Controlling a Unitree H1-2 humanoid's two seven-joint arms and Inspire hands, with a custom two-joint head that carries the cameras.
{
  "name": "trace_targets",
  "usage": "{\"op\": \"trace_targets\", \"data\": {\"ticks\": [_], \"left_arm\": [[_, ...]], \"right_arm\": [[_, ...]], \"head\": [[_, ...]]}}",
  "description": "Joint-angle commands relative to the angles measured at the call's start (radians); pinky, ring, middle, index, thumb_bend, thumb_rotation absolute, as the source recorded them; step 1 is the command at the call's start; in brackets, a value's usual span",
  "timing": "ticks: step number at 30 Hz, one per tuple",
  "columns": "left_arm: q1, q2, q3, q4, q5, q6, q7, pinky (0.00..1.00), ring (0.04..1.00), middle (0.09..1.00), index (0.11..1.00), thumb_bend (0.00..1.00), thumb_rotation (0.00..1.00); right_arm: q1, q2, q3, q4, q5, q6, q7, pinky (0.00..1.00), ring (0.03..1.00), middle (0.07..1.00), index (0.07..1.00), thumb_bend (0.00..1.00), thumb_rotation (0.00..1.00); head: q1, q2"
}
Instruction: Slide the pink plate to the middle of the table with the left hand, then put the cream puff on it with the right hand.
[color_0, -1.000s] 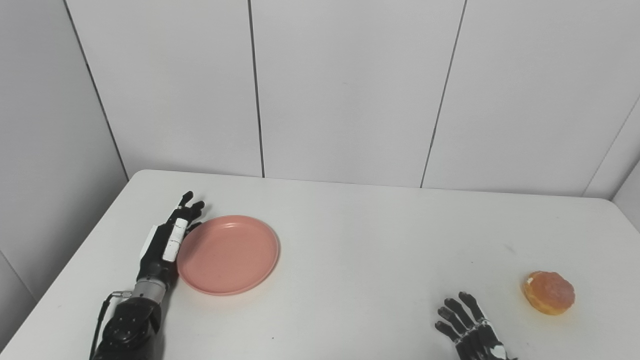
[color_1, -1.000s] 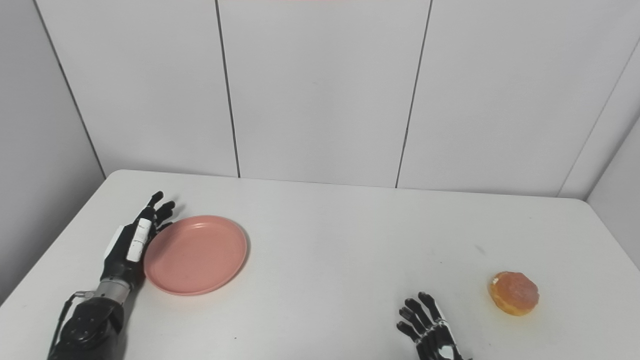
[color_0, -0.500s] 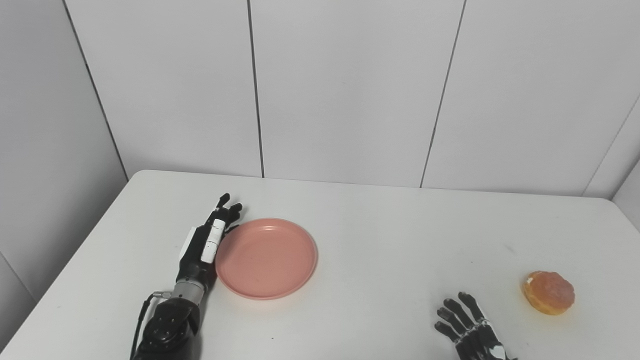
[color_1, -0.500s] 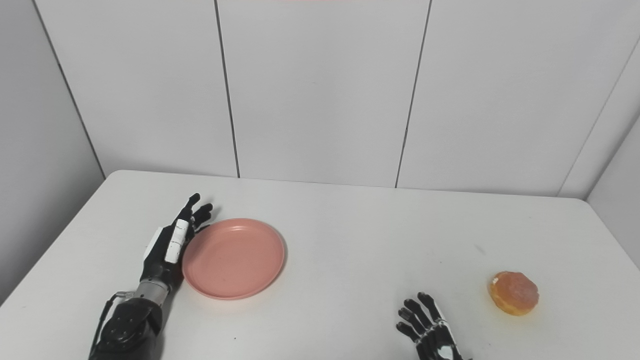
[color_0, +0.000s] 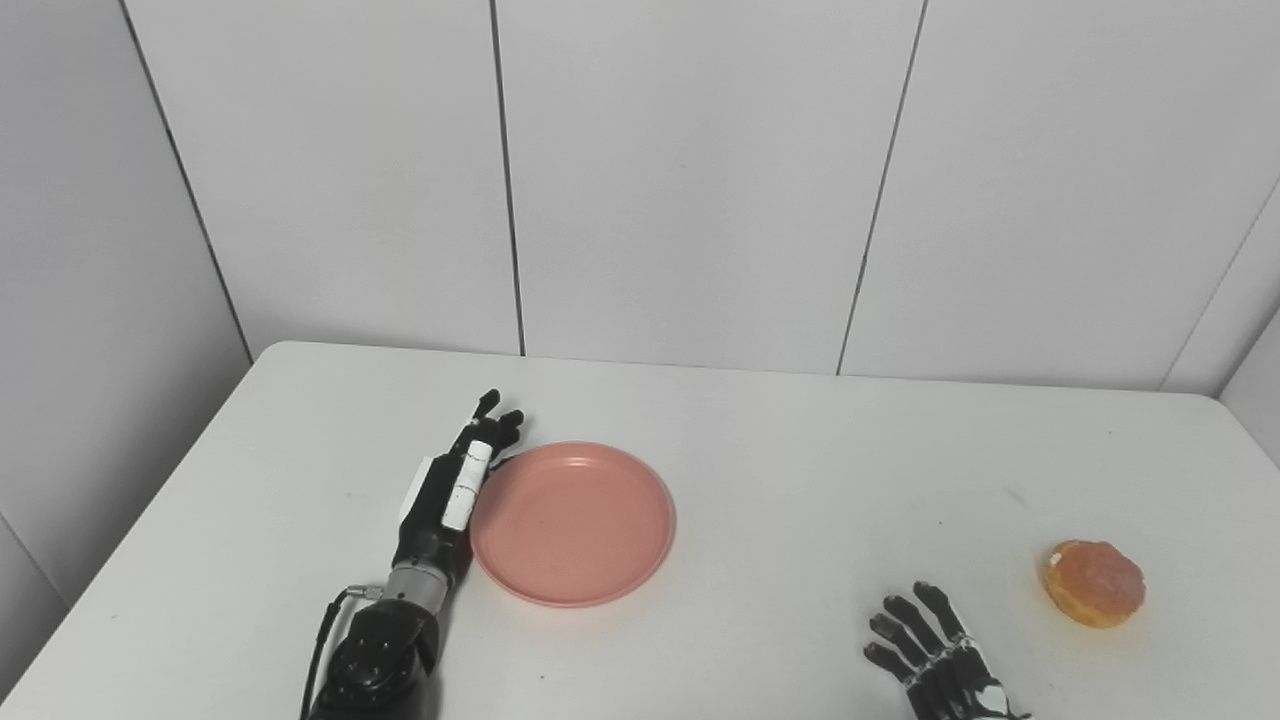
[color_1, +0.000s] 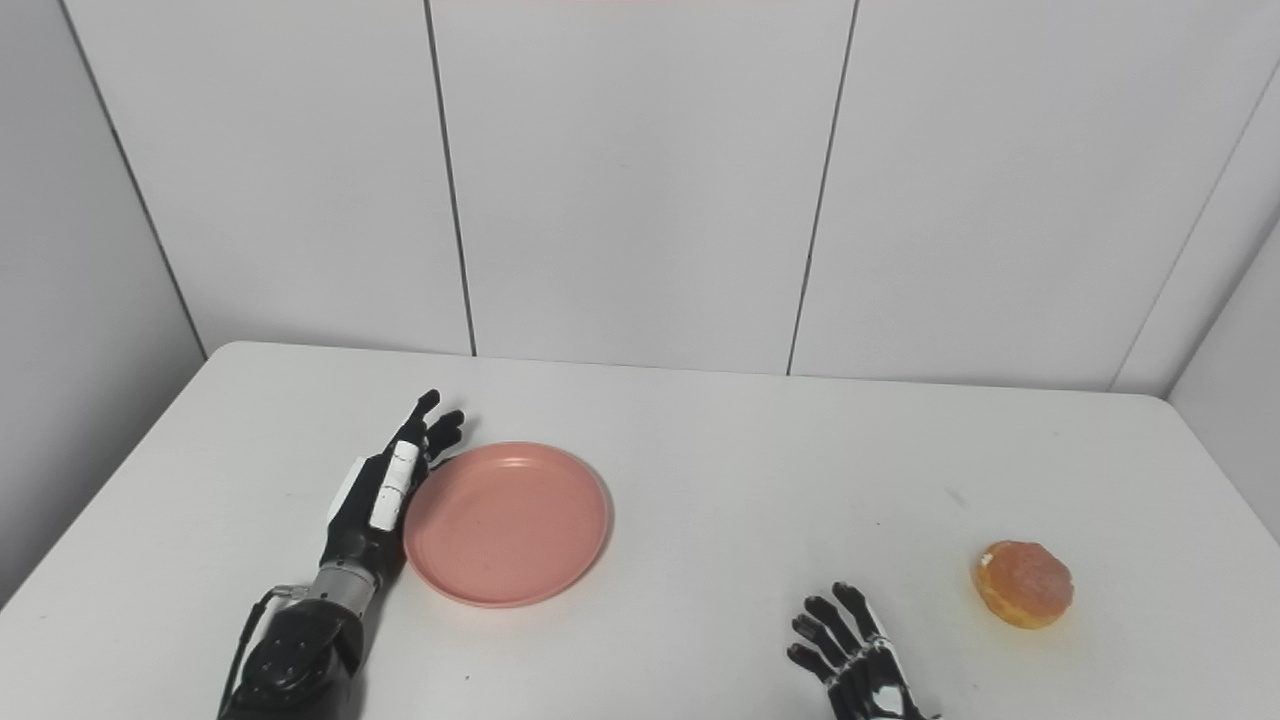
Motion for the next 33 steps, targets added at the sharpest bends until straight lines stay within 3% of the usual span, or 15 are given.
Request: {"op": "trace_targets", "data": {"ticks": [1,8,15,23,33], "left_arm": [[0.053,-0.046,-0.017,0.046,-0.001,-0.021,-0.001,0.85,0.913,0.896,0.947,0.87,0.92],[0.057,-0.074,-0.035,0.063,-0.004,-0.026,-0.007,0.86,0.923,0.914,0.966,0.82,0.94],[0.075,-0.103,-0.04,0.066,-0.011,-0.025,-0.014,0.88,0.93,0.918,0.959,0.87,0.92],[0.087,-0.127,-0.051,0.06,-0.014,-0.023,-0.022,0.87,0.924,0.916,0.951,0.9,0.91],[0.101,-0.141,-0.063,0.005,-0.017,-0.008,-0.036,0.86,0.92,0.896,0.939,0.84,0.9]], "right_arm": [[0.004,0.024,0.03,0.059,0.002,0.109,0.006,0.76,0.802,0.822,0.868,0.78,0.99],[0.004,0.027,0.031,0.058,-0.009,0.112,0.0,0.77,0.795,0.816,0.866,0.78,0.99],[0.003,0.031,0.038,0.053,-0.015,0.121,-0.007,0.76,0.796,0.82,0.869,0.78,0.99],[0.005,0.043,0.055,0.046,-0.037,0.132,-0.024,0.76,0.783,0.806,0.86,0.81,0.97],[0.0,0.059,0.078,0.054,-0.066,0.125,-0.047,0.74,0.77,0.782,0.838,0.82,0.95]], "head": [[-0.001,0.002],[-0.01,0.002],[-0.03,0.007],[-0.089,0.015],[-0.182,0.013]]}}
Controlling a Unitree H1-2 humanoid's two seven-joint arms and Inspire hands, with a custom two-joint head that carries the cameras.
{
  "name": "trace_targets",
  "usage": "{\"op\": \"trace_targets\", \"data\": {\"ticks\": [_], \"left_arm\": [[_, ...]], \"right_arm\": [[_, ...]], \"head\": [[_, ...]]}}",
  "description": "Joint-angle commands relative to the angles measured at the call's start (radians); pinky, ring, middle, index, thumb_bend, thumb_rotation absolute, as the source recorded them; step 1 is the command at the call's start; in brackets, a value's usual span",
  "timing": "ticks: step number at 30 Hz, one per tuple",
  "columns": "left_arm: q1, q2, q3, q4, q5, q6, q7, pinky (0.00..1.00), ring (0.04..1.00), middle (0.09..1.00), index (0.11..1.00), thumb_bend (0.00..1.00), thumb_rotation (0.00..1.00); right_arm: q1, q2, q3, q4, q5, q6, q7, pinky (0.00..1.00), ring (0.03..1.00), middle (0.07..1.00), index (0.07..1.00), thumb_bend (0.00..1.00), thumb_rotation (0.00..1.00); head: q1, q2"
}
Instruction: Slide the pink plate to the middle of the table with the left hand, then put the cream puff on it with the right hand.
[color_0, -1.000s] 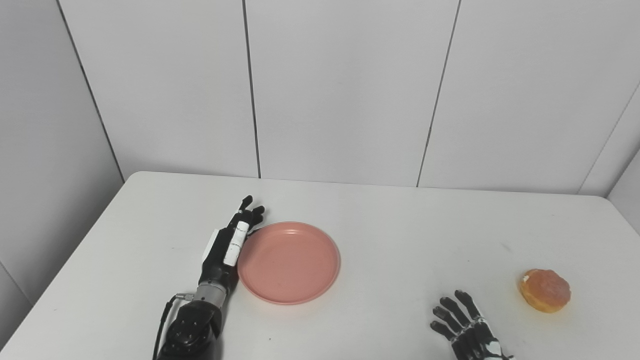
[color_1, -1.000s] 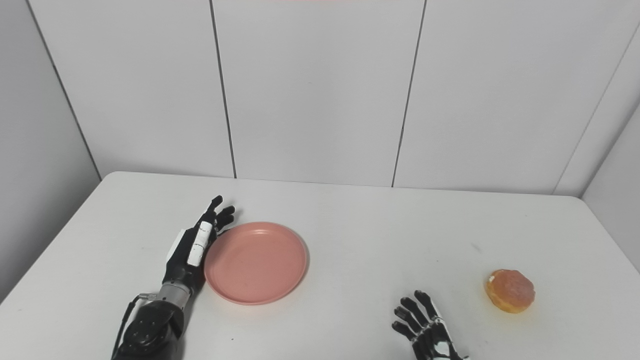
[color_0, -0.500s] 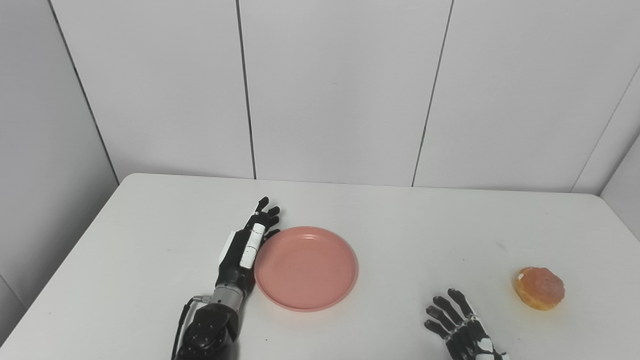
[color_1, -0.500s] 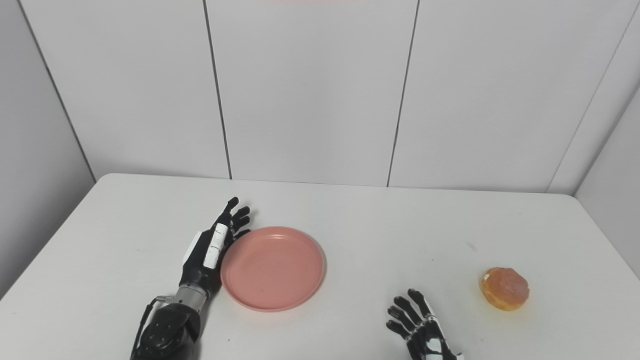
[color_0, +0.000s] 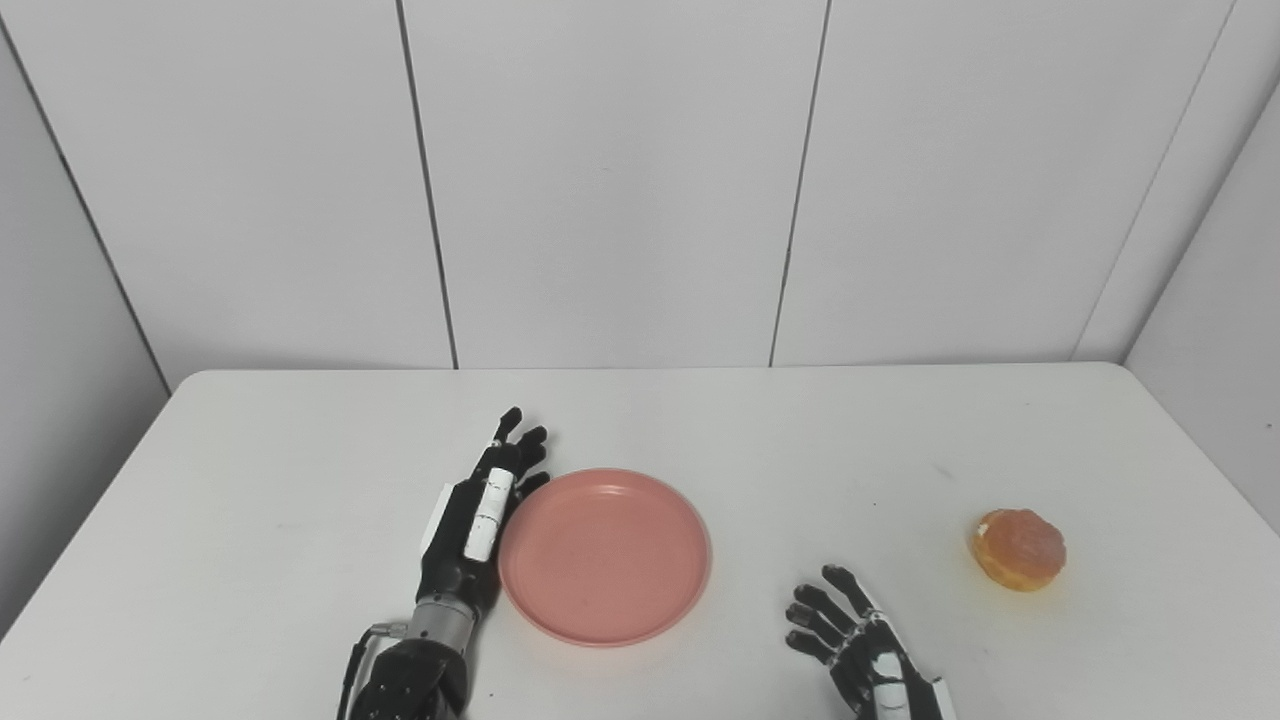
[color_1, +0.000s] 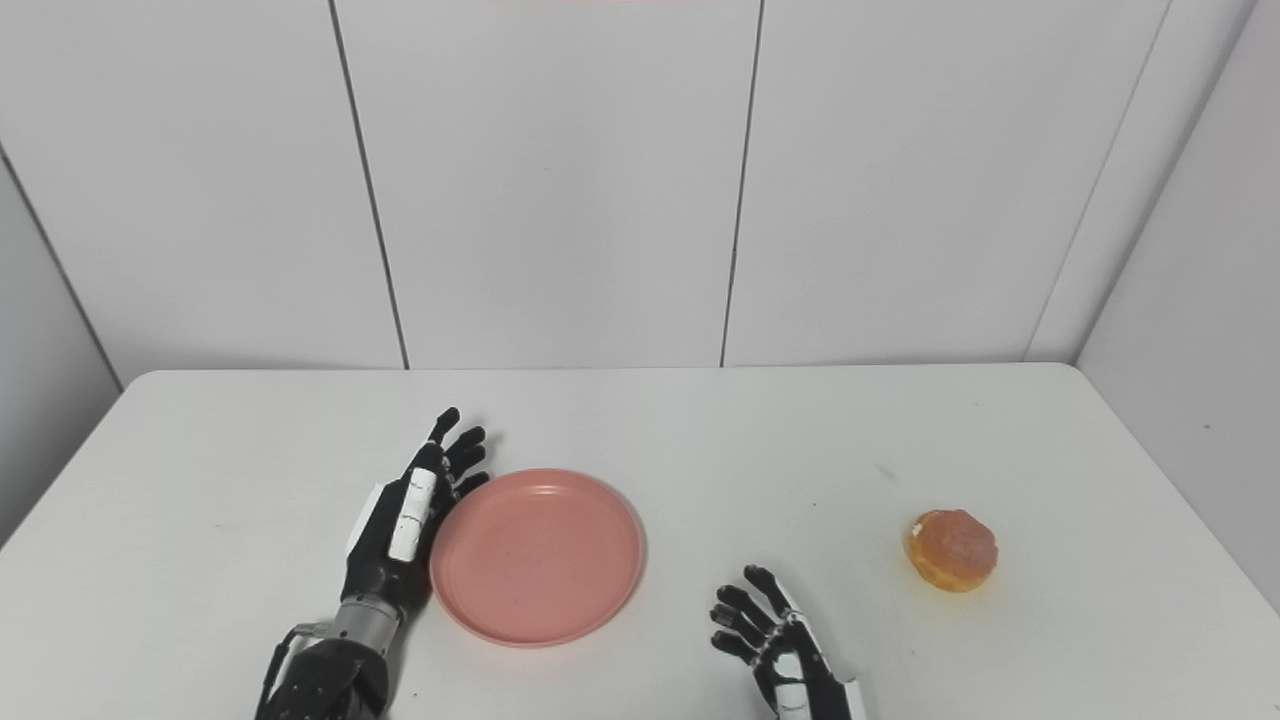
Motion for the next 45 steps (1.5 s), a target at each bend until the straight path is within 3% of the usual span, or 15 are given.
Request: {"op": "trace_targets", "data": {"ticks": [1,21,26,30,35,42,45], "left_arm": [[0.076,-0.015,-0.007,0.047,-0.013,-0.006,-0.011,0.87,0.92,0.895,0.938,0.83,0.9],[0.072,-0.016,-0.019,0.1,-0.022,-0.019,-0.047,0.88,0.922,0.898,0.946,0.86,0.9],[0.057,-0.009,-0.014,0.13,-0.031,-0.023,-0.058,0.9,0.929,0.901,0.946,0.86,0.9],[0.05,0.002,-0.009,0.148,-0.033,-0.028,-0.063,0.92,0.942,0.908,0.961,0.87,0.9],[0.045,0.006,0.0,0.158,-0.046,-0.021,-0.065,0.92,0.946,0.915,0.962,0.87,0.92],[0.036,0.005,0.007,0.156,-0.072,-0.01,-0.077,0.92,0.94,0.908,0.962,0.84,0.91],[0.031,0.006,0.006,0.16,-0.077,-0.013,-0.08,0.91,0.937,0.907,0.956,0.84,0.91]], "right_arm": [[0.0,0.041,0.029,0.062,-0.009,0.096,0.001,0.74,0.77,0.781,0.837,0.82,0.95],[-0.022,0.065,0.045,0.1,-0.043,0.078,-0.009,0.71,0.755,0.779,0.837,0.72,0.93],[-0.032,0.064,0.043,0.113,-0.061,0.072,-0.017,0.7,0.758,0.786,0.839,0.68,0.83],[-0.028,0.05,0.05,0.109,-0.203,-0.003,-0.075,0.71,0.75,0.793,0.832,0.7,0.81],[-0.012,0.045,0.044,0.019,-0.273,-0.023,-0.108,0.68,0.753,0.803,0.823,0.72,0.71],[-0.012,0.019,0.007,-0.108,-0.325,-0.016,-0.129,0.66,0.749,0.807,0.848,0.83,0.56],[-0.023,-0.003,-0.013,-0.144,-0.388,-0.024,-0.143,0.65,0.761,0.821,0.851,0.91,0.42]], "head": [[-0.011,0.0],[-0.113,-0.003],[-0.136,-0.011],[-0.151,-0.009],[-0.178,-0.011],[-0.201,-0.023],[-0.204,-0.027]]}}
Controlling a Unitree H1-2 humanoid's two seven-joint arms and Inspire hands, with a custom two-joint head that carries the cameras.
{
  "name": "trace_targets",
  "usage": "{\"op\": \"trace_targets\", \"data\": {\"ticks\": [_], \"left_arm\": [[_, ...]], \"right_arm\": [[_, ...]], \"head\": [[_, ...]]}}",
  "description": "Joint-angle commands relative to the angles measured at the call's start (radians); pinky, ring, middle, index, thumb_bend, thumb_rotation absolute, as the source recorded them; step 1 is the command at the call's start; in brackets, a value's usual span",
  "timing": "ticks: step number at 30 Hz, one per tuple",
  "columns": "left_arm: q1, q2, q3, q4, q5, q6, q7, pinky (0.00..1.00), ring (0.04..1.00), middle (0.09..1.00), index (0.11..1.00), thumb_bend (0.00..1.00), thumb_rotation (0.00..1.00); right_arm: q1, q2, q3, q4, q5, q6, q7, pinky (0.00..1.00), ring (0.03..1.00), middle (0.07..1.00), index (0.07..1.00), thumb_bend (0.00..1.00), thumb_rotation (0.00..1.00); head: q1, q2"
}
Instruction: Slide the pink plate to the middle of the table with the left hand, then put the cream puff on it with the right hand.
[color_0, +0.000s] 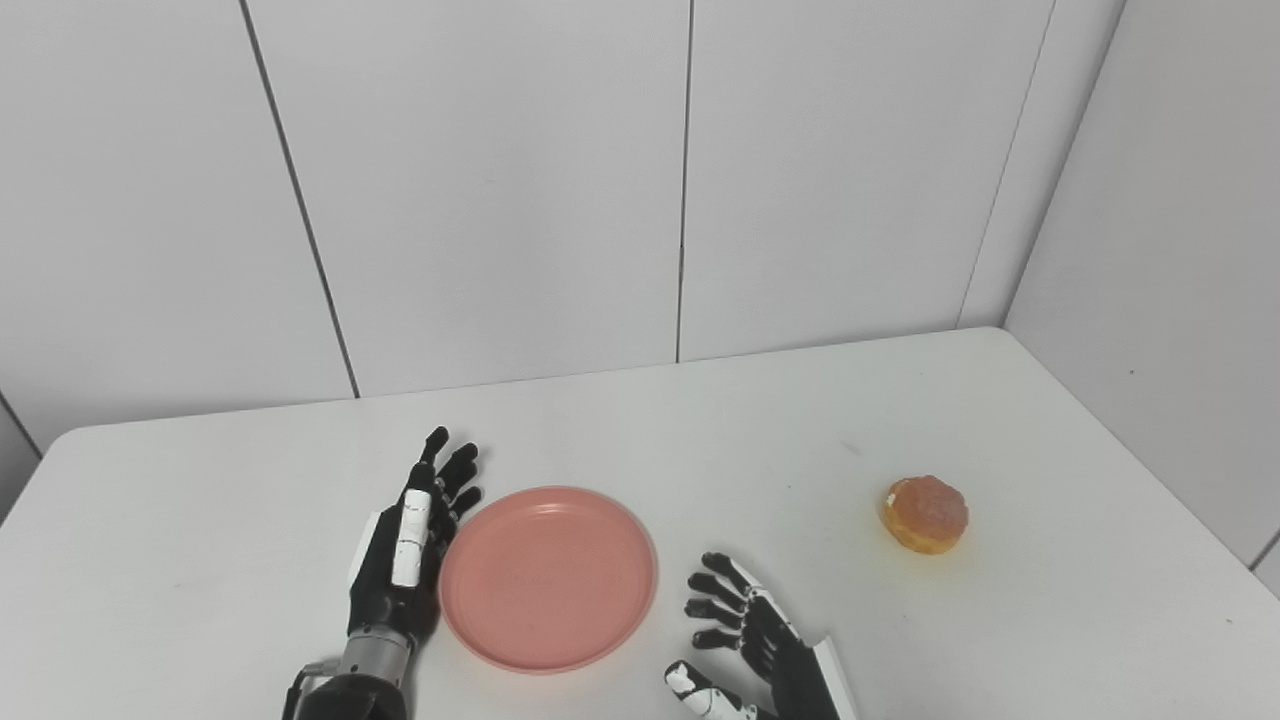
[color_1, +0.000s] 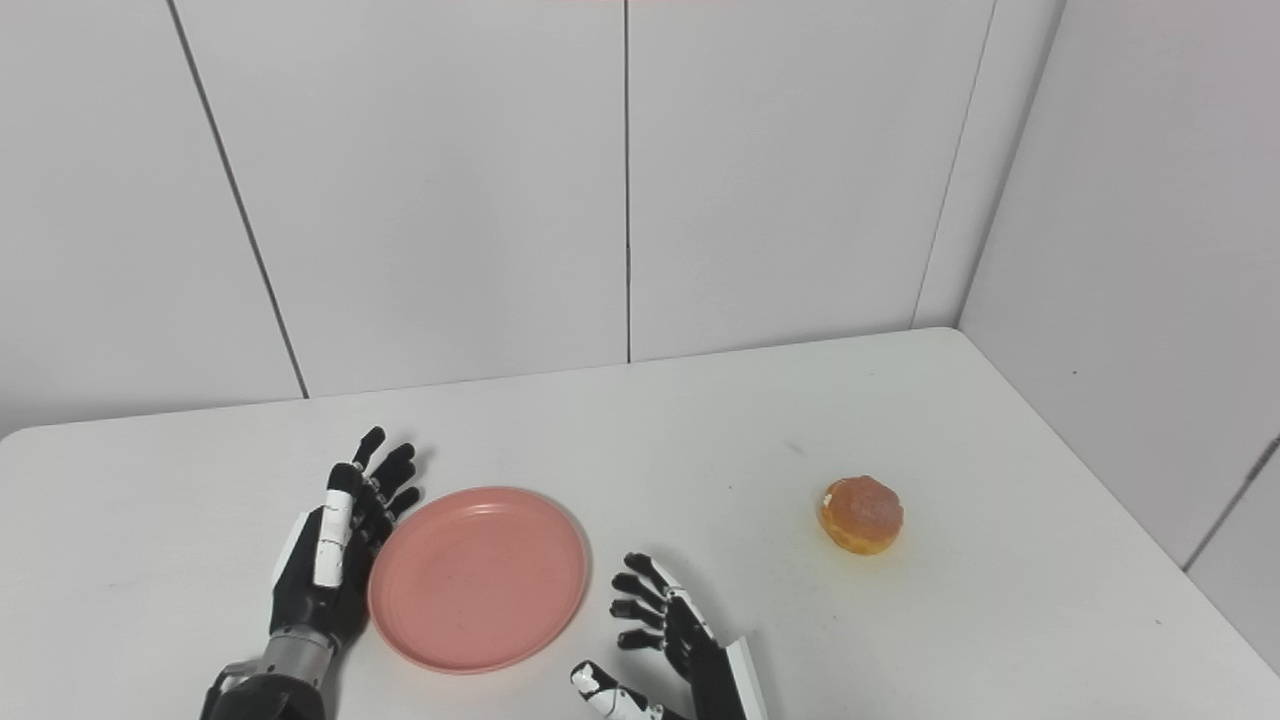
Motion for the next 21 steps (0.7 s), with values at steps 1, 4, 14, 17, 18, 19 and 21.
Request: {"op": "trace_targets", "data": {"ticks": [1,4,14,17,18,19,21], "left_arm": [[0.081,0.007,0.007,0.087,-0.014,-0.009,-0.02,0.91,0.937,0.906,0.955,0.84,0.91],[0.081,0.003,0.013,0.082,-0.027,-0.001,-0.025,0.92,0.938,0.903,0.953,0.83,0.91],[0.097,-0.009,0.029,-0.012,-0.071,0.094,-0.034,0.92,0.938,0.91,0.971,0.8,0.95],[0.1,-0.009,0.024,-0.028,-0.07,0.104,-0.035,0.92,0.938,0.911,0.979,0.81,0.96],[0.1,-0.009,0.022,-0.031,-0.071,0.108,-0.036,0.92,0.939,0.912,0.979,0.81,0.96],[0.101,-0.009,0.021,-0.034,-0.072,0.11,-0.036,0.92,0.941,0.915,0.981,0.8,0.96],[0.101,-0.011,0.021,-0.033,-0.074,0.107,-0.039,0.92,0.941,0.914,0.98,0.8,0.95]], "right_arm": [[-0.028,-0.019,-0.017,-0.06,-0.064,-0.016,-0.025,0.66,0.767,0.828,0.851,0.93,0.4],[-0.043,-0.049,-0.046,-0.107,-0.138,0.015,-0.034,0.71,0.795,0.852,0.857,0.98,0.37],[-0.086,-0.197,-0.126,-0.337,-0.366,0.251,0.101,0.73,0.838,0.869,0.84,1.0,0.34],[-0.108,-0.247,-0.136,-0.394,-0.415,0.321,0.174,0.7,0.835,0.86,0.841,1.0,0.32],[-0.12,-0.264,-0.14,-0.411,-0.432,0.348,0.204,0.68,0.825,0.855,0.841,1.0,0.33],[-0.134,-0.282,-0.144,-0.425,-0.446,0.372,0.232,0.68,0.82,0.856,0.843,1.0,0.33],[-0.165,-0.32,-0.153,-0.442,-0.467,0.414,0.285,0.69,0.825,0.864,0.842,1.0,0.33]], "head": [[-0.004,-0.001],[-0.008,-0.003],[-0.024,-0.004],[-0.026,-0.004],[-0.026,-0.004],[-0.027,-0.005],[-0.028,-0.005]]}}
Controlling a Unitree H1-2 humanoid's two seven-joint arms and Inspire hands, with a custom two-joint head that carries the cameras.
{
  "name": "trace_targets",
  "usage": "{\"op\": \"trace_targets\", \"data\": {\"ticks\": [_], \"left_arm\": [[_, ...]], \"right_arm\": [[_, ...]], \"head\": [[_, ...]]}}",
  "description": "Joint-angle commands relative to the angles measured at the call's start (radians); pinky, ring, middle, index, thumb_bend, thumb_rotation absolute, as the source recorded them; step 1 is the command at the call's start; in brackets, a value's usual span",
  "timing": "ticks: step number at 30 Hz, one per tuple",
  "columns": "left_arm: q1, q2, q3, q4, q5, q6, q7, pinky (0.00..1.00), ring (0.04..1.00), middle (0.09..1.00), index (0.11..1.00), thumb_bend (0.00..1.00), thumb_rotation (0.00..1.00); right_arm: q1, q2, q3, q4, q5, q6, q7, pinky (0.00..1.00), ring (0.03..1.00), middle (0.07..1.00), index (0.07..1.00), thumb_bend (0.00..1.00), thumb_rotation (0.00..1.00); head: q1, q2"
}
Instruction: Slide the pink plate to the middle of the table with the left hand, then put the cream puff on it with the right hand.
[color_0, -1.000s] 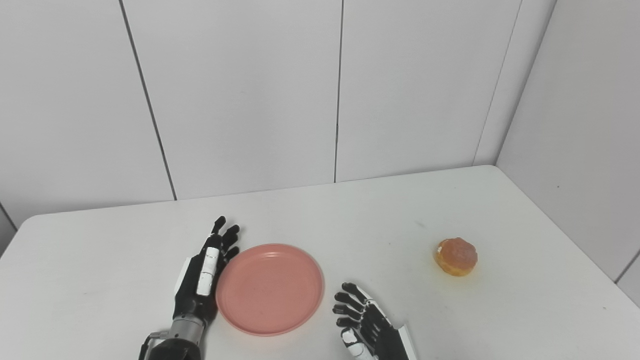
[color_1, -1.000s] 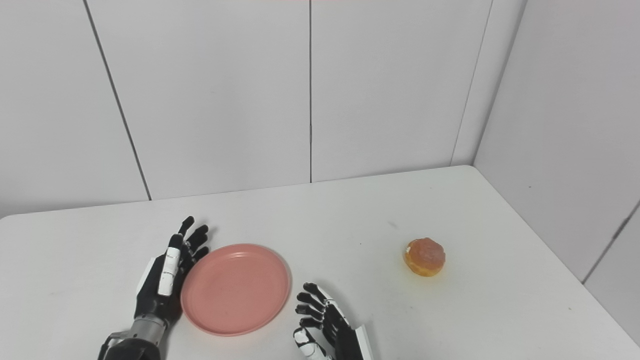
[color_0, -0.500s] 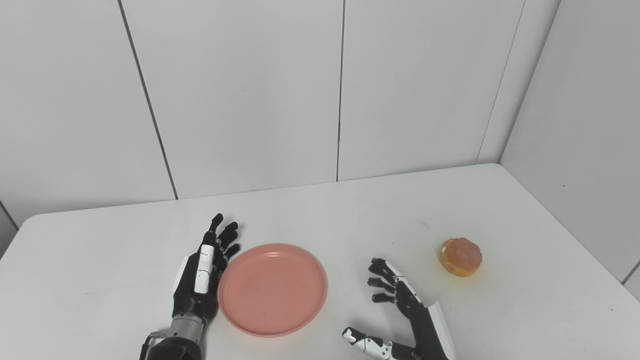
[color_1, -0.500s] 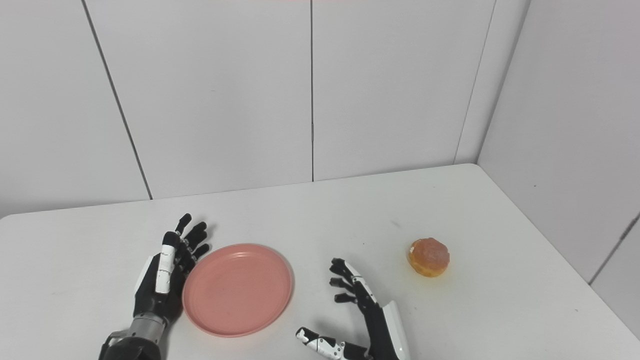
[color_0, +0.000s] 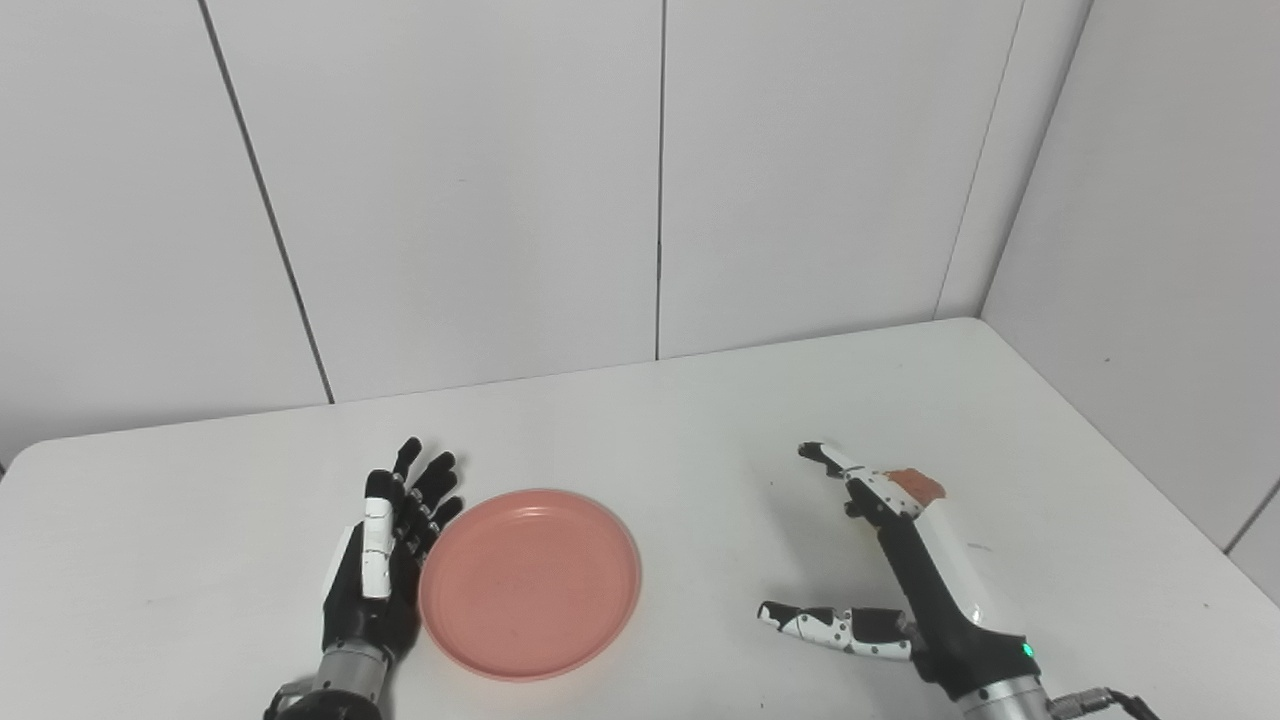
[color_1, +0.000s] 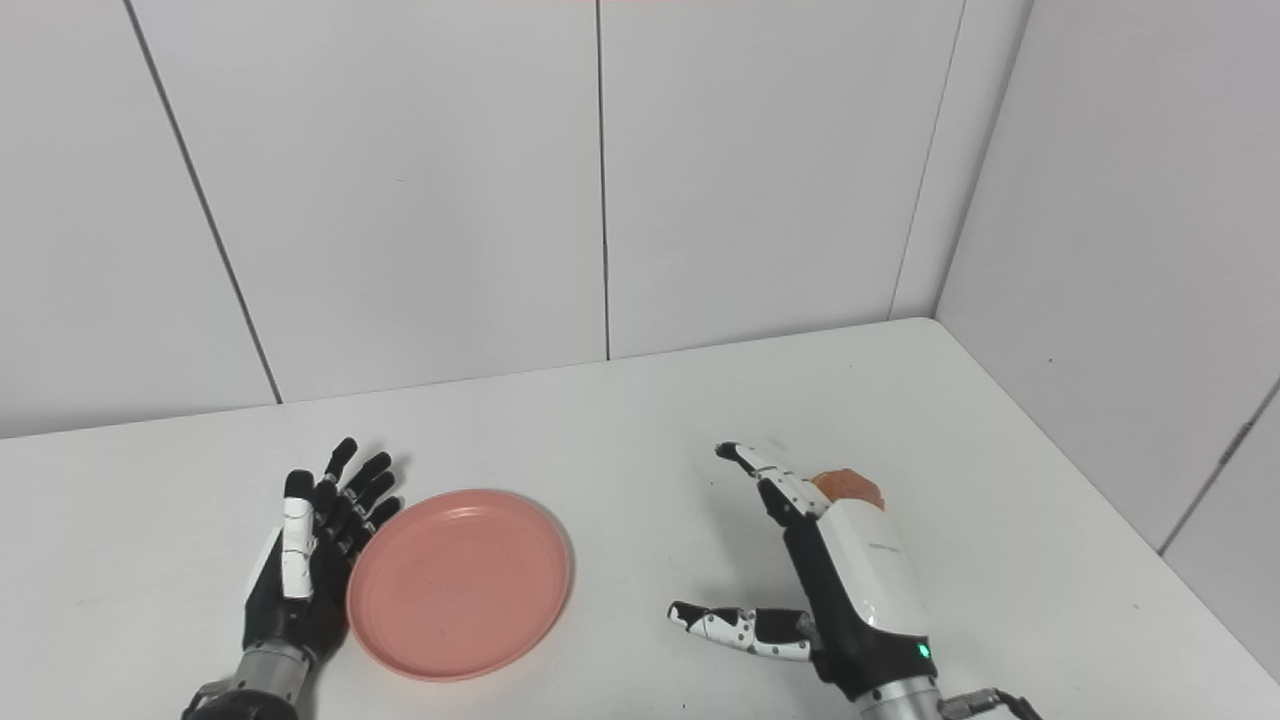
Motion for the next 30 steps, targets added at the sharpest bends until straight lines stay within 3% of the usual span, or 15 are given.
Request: {"op": "trace_targets", "data": {"ticks": [1,7,10,18,22,24,27,30], "left_arm": [[0.072,-0.007,-0.005,0.041,-0.01,0.014,-0.019,0.92,0.942,0.913,0.982,0.8,0.96],[0.075,-0.012,-0.008,0.037,-0.007,0.017,-0.013,0.92,0.936,0.905,0.977,0.8,0.96],[0.077,-0.013,-0.009,0.038,-0.003,0.017,-0.01,0.92,0.935,0.904,0.976,0.81,0.96],[0.078,-0.016,-0.012,0.041,0.002,0.008,-0.006,0.91,0.927,0.895,0.973,0.8,0.96],[0.079,-0.018,-0.013,0.039,0.005,0.009,-0.003,0.9,0.924,0.89,0.97,0.8,0.96],[0.08,-0.019,-0.014,0.038,0.006,0.01,-0.003,0.9,0.925,0.891,0.973,0.8,0.96],[0.082,-0.019,-0.015,0.038,0.005,0.009,-0.005,0.9,0.924,0.889,0.976,0.8,0.97],[0.084,-0.02,-0.015,0.037,0.006,0.008,-0.001,0.89,0.918,0.883,0.97,0.8,0.96]], "right_arm": [[-0.057,-0.049,-0.019,-0.044,-0.026,0.047,0.05,0.7,0.832,0.869,0.842,1.0,0.34],[-0.168,-0.168,-0.044,-0.02,-0.066,0.118,0.167,0.67,0.81,0.853,0.822,1.0,0.36],[-0.209,-0.211,-0.048,0.002,-0.068,0.139,0.199,0.74,0.846,0.859,0.817,1.0,0.35],[-0.286,-0.286,-0.043,0.054,-0.121,0.189,0.265,0.78,0.883,0.874,0.825,1.0,0.37],[-0.326,-0.335,-0.028,0.093,-0.164,0.224,0.345,0.79,0.897,0.893,0.839,1.0,0.39],[-0.343,-0.35,-0.024,0.113,-0.168,0.246,0.378,0.78,0.894,0.899,0.84,1.0,0.38],[-0.368,-0.367,-0.02,0.157,-0.168,0.285,0.414,0.66,0.879,0.9,0.83,1.0,0.28],[-0.381,-0.378,-0.015,0.197,-0.169,0.305,0.425,0.64,0.869,0.895,0.828,1.0,0.26]], "head": [[0.001,0.001],[0.005,0.001],[0.006,0.001],[0.009,0.0],[0.013,0.001],[0.012,0.0],[0.012,0.001],[0.014,0.001]]}}
